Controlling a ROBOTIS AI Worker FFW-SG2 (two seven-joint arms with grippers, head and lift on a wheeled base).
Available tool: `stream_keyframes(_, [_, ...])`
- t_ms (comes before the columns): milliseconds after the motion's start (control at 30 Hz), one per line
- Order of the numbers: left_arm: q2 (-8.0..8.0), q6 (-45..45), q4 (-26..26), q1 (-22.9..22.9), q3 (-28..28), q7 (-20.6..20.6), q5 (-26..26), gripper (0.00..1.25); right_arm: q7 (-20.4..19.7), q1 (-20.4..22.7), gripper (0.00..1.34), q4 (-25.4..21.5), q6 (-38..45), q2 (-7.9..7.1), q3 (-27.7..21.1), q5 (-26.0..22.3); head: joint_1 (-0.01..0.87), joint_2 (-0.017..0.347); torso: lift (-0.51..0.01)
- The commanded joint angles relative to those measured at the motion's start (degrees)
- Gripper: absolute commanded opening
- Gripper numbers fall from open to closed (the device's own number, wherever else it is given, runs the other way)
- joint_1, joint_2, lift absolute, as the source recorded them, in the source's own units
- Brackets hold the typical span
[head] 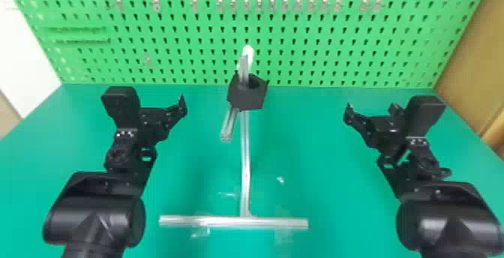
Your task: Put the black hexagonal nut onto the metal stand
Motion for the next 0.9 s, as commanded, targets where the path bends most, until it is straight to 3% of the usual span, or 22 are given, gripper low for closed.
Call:
stream_keyframes(0, [0.00,0.0,0.0,0.0,-0.1,0.0,0.1,1.13,0.0,0.0,1.25,-0.1,0.0,0.00,-0.1,0.0,0.693,0.081,-0.001])
stream_keyframes(867, [0.00,0.0,0.0,-0.1,-0.1,0.0,0.1,1.13,0.0,-0.2,1.25,-0.3,0.4,0.00,-0.1,0.0,0.693,0.081,-0.001])
